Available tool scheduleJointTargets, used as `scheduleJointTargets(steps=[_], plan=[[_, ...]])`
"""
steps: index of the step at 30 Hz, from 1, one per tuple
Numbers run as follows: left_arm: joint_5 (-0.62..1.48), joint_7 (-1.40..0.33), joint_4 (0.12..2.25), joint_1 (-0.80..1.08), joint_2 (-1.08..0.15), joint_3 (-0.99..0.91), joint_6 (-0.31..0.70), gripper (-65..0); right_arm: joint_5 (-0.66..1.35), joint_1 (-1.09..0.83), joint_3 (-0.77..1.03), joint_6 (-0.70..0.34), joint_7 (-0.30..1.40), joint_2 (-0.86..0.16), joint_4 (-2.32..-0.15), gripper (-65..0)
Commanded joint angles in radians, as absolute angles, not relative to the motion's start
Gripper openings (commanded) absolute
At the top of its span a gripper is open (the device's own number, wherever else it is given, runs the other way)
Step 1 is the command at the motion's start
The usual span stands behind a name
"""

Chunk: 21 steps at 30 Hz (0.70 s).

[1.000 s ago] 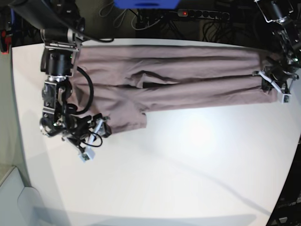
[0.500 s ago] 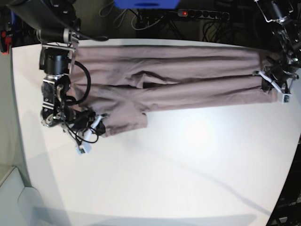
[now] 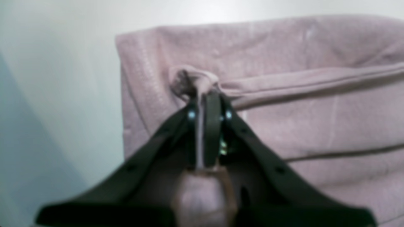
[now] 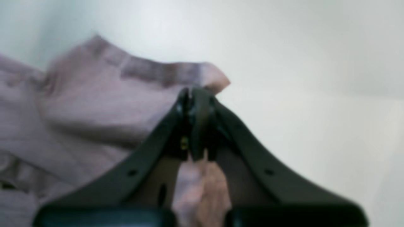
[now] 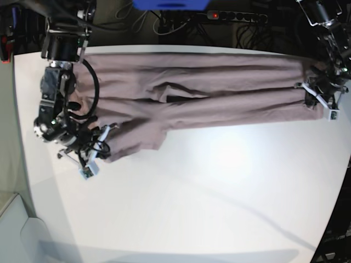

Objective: Layout the t-shirt on the table in an organized manner, then fold the t-shirt properly
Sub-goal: 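Pull the strip end taut with the right gripper, left gripper holding the other end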

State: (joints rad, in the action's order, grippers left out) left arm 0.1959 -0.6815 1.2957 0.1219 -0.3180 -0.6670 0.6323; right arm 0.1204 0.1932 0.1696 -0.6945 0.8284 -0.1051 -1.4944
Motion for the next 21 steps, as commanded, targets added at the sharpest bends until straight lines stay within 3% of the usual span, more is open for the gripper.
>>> scheduleJointTargets(steps=[1,10,21], plan=[[0.191,-0.694,1.303,0.117,-0.332,-0.668,0.631,-64.8,0.133,0.193,0.173,-0.698,0.829,-0.101,-1.552,-65.0],[0.191,-0.694,1.303,0.116,-0.332,-0.67,0.631,-64.8,0.133,-0.045,0.173,-0.698,0.903,-0.085,-1.894,-65.0],[0.193,-0.693,1.303,0.114,-0.332,-0.668,0.631,-64.8,0.133,-0.257,0.243,-0.698,0.897,-0.093,-1.991,-65.0]])
